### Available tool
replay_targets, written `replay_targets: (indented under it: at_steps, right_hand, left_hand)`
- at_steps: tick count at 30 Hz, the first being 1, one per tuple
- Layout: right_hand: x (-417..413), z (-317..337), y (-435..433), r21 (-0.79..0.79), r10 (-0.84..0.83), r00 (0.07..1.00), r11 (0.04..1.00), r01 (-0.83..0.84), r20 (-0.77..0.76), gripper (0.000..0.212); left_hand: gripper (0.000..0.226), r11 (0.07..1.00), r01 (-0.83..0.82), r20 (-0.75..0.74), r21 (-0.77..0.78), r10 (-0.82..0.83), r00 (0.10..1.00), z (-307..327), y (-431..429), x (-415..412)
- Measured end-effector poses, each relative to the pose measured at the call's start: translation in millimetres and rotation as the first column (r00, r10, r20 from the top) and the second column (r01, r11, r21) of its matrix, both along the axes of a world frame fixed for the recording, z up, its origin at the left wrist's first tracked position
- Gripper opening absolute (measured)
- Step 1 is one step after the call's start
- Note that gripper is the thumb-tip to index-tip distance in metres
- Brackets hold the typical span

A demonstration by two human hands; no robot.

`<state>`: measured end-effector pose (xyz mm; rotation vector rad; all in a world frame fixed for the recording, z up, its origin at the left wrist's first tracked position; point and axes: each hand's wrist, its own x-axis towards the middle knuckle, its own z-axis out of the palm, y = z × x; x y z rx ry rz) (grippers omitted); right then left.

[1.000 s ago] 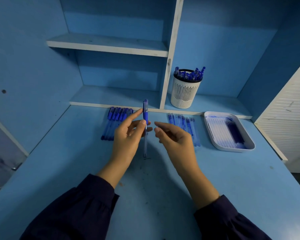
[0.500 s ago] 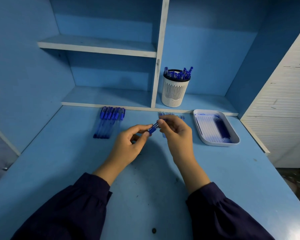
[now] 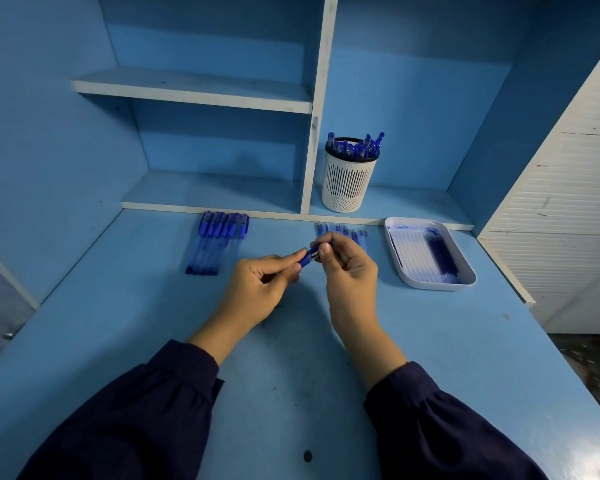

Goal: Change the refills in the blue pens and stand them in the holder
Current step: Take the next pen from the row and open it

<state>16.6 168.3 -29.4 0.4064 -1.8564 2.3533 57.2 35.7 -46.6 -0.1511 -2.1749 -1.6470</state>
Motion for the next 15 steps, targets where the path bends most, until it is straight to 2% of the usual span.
replay_targets:
  at_steps: [11,15]
  right_hand:
    - [-1.8,1.2,-3.6,-0.085,-0.03,0.999,0.996,0.028,-0.026,0.027]
    - [-7.0,6.1,0.2,-0.086,0.016,0.999,0.996,-0.019,-0.031,0.015]
  left_hand:
    - [0.043,0.996,0.053,-0.012,-0.072,-0.054,0.998,1.7,0.4,1.8]
    - [0.04,0.998,0.034,-0.013,-0.046,-0.035,0.999,0.3,0.4,2.4]
